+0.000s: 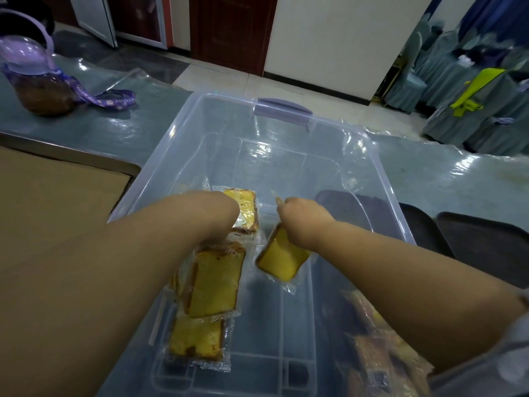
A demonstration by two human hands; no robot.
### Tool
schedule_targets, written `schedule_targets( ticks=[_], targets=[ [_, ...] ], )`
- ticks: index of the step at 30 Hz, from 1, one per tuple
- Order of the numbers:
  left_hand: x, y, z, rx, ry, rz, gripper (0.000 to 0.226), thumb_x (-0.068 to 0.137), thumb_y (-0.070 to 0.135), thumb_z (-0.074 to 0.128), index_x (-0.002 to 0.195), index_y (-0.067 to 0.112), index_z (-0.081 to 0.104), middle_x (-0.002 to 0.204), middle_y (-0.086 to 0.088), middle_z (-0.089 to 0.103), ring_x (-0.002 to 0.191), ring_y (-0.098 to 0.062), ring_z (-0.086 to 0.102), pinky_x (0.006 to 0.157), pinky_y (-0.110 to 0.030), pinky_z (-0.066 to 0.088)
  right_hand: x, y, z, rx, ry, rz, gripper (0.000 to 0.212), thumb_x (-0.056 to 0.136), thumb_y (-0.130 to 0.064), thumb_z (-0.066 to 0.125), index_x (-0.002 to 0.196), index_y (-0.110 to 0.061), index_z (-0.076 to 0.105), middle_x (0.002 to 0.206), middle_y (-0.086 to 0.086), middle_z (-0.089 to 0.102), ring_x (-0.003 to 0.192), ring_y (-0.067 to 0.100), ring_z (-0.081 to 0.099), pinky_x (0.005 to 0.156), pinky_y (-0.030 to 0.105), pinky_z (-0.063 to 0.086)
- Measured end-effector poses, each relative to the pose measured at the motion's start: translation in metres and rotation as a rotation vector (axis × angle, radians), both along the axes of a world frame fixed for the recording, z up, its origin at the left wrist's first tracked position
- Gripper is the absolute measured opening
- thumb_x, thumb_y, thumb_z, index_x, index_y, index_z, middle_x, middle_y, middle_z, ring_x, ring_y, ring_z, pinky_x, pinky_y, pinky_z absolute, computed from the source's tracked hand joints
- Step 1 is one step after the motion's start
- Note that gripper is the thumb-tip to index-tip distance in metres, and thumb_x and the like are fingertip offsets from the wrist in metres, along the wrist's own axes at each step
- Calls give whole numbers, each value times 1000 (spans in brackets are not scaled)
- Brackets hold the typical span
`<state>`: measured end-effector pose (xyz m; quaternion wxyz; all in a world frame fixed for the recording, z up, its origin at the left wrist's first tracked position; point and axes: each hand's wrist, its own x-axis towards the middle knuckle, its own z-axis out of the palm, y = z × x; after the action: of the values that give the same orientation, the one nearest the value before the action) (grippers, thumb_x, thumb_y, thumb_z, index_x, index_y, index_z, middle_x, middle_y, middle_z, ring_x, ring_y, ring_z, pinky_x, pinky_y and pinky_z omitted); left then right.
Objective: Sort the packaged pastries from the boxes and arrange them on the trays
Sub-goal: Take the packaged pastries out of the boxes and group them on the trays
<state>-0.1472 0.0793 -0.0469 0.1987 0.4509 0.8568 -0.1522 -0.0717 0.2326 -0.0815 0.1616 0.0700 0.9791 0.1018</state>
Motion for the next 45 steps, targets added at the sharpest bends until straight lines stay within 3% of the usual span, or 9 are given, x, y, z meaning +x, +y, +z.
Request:
schedule_targets(
  ticks=[4,8,10,17,23,31,35,40,45],
  targets=[
    [1,-5,8,33,21,2,25,89,11,55,112,10,63,88,-1,50,79,-16,47,63,-23,37,6,6,28,-117,137,-81,22,88,0,48,110,-4,51,115,15,51,102,33,53,77,33,41],
    [4,-9,17,97,54,30,21,86,13,55,105,12,66,72,2,44,70,-17,45,51,-21,33,27,7,49,-165,271,-153,37,85,6,50,120,-3,46,122,16,42,98,35,55,85,43,47],
    [9,-12,23,161,87,34,18,87,17,56,102,12,65,71,2,45,70,-18,48,56,-25,37,40,3,56,-157,337,-210,38,85,5,51,122,-2,46,122,17,43,98,36,55,85,44,48],
    [39,-30,48,519,124,161,18,90,16,51,103,12,62,103,-9,60,92,-28,58,73,-32,46,84,-22,74,-213,574,-372,23,90,-6,51,109,-9,62,108,9,56,95,29,56,75,32,43],
    [71,-50,64,970,32,222,10,91,24,52,93,18,60,94,-1,61,86,-21,56,78,-36,47,125,-48,98,-461,939,-493,11,85,-12,59,91,-16,67,91,2,64,86,19,58,69,27,43],
    [117,-51,99,1315,65,110,5,90,24,56,87,23,60,80,12,52,72,-3,47,61,-12,33,175,-58,138,-616,1319,-496,15,78,-14,74,76,-27,66,76,-6,63,73,11,59,69,24,47],
    [152,-40,118,1405,99,50,6,88,21,61,87,18,65,75,14,52,70,0,44,64,-5,35,212,-53,160,-648,1461,-461,24,76,-15,77,72,-35,63,72,-15,63,68,-1,58,67,13,45],
    [214,-13,134,1446,101,-2,3,87,20,62,85,20,64,71,22,47,72,15,46,65,1,33,273,-32,170,-662,1522,-426,28,75,-13,78,70,-37,63,70,-17,64,67,-2,60,66,13,50],
    [297,34,132,1423,92,-11,4,88,23,60,85,25,60,73,21,48,69,7,47,60,-6,34,351,11,162,-694,1527,-420,25,76,-13,76,70,-34,64,74,-11,66,71,3,61,66,14,50]
  ],
)
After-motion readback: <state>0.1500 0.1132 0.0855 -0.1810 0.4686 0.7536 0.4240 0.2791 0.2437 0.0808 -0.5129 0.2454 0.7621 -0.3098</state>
